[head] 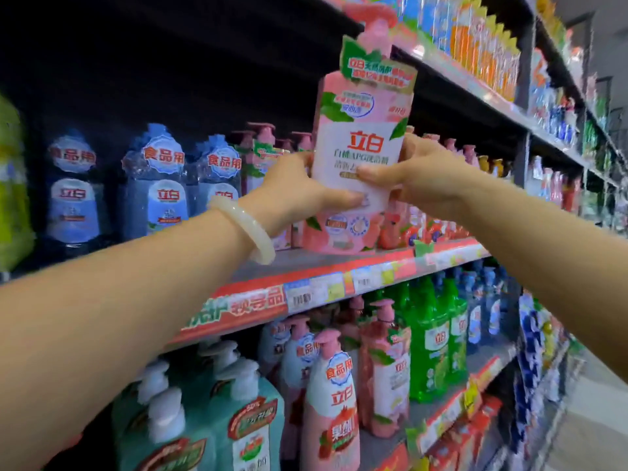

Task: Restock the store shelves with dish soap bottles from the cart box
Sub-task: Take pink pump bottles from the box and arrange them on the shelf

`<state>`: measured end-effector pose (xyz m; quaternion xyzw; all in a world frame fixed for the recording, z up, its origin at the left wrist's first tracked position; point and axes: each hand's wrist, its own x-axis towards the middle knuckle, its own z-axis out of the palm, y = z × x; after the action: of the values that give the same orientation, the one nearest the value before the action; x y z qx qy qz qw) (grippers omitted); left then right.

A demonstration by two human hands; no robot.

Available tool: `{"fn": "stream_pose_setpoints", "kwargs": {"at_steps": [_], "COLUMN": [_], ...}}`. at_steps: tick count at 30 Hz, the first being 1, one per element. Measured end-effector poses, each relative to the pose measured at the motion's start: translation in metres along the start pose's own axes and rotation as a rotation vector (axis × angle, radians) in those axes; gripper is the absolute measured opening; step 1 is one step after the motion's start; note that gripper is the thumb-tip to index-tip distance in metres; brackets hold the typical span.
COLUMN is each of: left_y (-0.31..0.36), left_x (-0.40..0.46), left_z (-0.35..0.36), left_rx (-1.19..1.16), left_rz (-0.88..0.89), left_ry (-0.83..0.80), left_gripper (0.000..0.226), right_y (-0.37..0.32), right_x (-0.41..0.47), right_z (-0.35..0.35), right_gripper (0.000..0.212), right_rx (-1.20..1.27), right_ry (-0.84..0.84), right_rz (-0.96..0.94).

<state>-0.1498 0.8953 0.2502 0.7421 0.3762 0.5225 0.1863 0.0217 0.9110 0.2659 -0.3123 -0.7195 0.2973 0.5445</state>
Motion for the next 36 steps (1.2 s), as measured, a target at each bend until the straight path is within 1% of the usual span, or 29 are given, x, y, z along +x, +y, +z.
{"fn": "stream_pose_setpoints", "kwargs": {"at_steps": [3,7,10,12,14,16,18,19,21,23,25,26,28,30,32,34,36], "left_y": [-0.022,-0.055,-0.076,-0.088,-0.095,-0.103,-0.108,-0.11,-0.113,-0.115,-0.116,-0.115,-0.115,-0.117,-0.119,-0.12,-0.122], "left_x": [0.029,0.058,0.074,0.083,0.092,0.101,0.108,0.112,0.118,0.123,0.127,0.128,0.131,0.134,0.137,0.137,0.136], "left_z": [0.003,0.011,0.021,0.026,0.032,0.037,0.045,0.05,0.058,0.064,0.068,0.07,0.076,0.082,0.086,0.087,0.086], "left_rx": [-0.001,0.062,0.096,0.104,0.077,0.065,0.053,0.055,0.062,0.067,0.088,0.119,0.191,0.21,0.195,0.226,0.251], "left_rz": [-0.053,-0.177,-0.267,-0.315,-0.341,-0.342,-0.349,-0.35,-0.369,-0.387,-0.391,-0.395,-0.408,-0.411,-0.39,-0.388,-0.397], "left_ry": [0.007,0.061,0.081,0.09,0.101,0.117,0.14,0.15,0.182,0.215,0.235,0.241,0.261,0.282,0.291,0.282,0.268], "left_gripper": [0.038,0.044,0.05,0.05,0.046,0.039,0.034,0.033,0.035,0.031,0.026,0.029,0.036,0.039,0.041,0.04,0.041], "right_y": [0.027,0.068,0.095,0.112,0.126,0.137,0.147,0.149,0.156,0.162,0.166,0.167,0.17,0.173,0.176,0.179,0.18], "right_x": [0.041,0.084,0.107,0.119,0.129,0.136,0.139,0.138,0.137,0.139,0.144,0.148,0.152,0.156,0.158,0.16,0.161], "right_z": [-0.001,0.002,0.0,-0.002,-0.007,-0.011,-0.016,-0.017,-0.019,-0.018,-0.018,-0.017,-0.017,-0.016,-0.016,-0.014,-0.01], "right_gripper": [0.044,0.047,0.036,0.036,0.037,0.034,0.03,0.026,0.019,0.024,0.035,0.037,0.038,0.035,0.036,0.036,0.041], "right_rx": [0.028,0.062,0.097,0.117,0.142,0.166,0.123,0.068,-0.017,-0.046,-0.048,-0.038,0.002,0.072,0.113,0.132,0.155], "right_ry": [-0.03,-0.107,-0.187,-0.242,-0.278,-0.27,-0.22,-0.195,-0.206,-0.242,-0.251,-0.255,-0.258,-0.253,-0.248,-0.242,-0.223], "right_rz": [-0.018,0.006,0.023,0.025,0.025,0.036,0.057,0.085,0.204,0.28,0.268,0.264,0.263,0.258,0.254,0.247,0.227]}}
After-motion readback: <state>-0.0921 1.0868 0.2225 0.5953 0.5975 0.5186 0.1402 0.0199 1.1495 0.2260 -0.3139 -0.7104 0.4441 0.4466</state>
